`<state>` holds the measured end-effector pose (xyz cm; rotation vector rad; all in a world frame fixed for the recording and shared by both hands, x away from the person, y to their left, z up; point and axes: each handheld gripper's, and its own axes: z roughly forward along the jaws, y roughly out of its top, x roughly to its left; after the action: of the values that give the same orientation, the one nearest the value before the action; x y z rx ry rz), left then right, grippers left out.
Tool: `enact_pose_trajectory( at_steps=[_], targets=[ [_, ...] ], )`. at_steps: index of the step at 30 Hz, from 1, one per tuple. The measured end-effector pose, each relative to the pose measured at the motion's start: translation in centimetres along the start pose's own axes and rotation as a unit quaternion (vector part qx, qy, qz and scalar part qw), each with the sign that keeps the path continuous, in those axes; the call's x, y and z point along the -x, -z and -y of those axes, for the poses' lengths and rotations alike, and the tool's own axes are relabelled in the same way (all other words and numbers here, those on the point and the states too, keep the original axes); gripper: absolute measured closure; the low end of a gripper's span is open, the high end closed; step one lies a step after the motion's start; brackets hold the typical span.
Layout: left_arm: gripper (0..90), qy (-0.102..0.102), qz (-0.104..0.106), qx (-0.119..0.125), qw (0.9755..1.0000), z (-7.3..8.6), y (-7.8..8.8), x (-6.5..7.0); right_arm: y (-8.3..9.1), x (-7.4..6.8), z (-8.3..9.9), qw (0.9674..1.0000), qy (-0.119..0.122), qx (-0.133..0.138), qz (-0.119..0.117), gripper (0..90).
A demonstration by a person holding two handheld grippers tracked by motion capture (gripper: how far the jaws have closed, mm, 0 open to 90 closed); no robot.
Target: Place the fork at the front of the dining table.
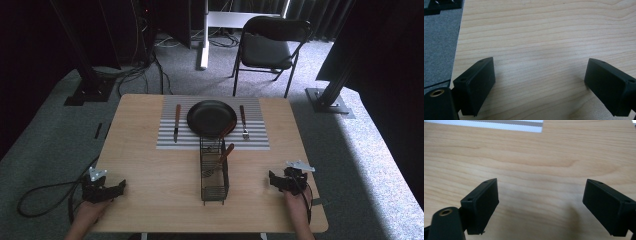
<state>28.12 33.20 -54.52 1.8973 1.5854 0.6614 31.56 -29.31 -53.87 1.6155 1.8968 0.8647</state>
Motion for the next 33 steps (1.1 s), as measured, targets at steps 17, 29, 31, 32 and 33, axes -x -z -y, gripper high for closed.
enact_pose_trajectory(
  at_steps=[17,29,31,32,33],
  targets=[
    [9.5,0.001,0.000,0.000,1.0000,0.0,0.0,0.0,1.9,1.7,2.5,0.9987,-0.014,0.012,0.048,12.2],
    [9.6,0.000,0.000,0.000,1.0000,0.0,0.0,0.0,3.2,3.1,4.3,0.9957,-0.047,-0.003,0.080,12.3],
    [9.6,0.000,0.000,-0.001,1.0000,0.0,0.0,0.0,3.4,3.2,4.5,0.9956,-0.048,-0.009,0.080,12.4],
    [9.5,0.000,0.000,-0.001,1.0000,0.0,0.0,0.0,3.5,3.3,4.6,0.9955,-0.052,-0.010,0.078,12.4],
    [9.5,0.000,0.000,-0.001,1.0000,0.0,0.0,0.0,3.5,3.4,4.6,0.9953,-0.060,-0.011,0.075,12.5]
  ],
)
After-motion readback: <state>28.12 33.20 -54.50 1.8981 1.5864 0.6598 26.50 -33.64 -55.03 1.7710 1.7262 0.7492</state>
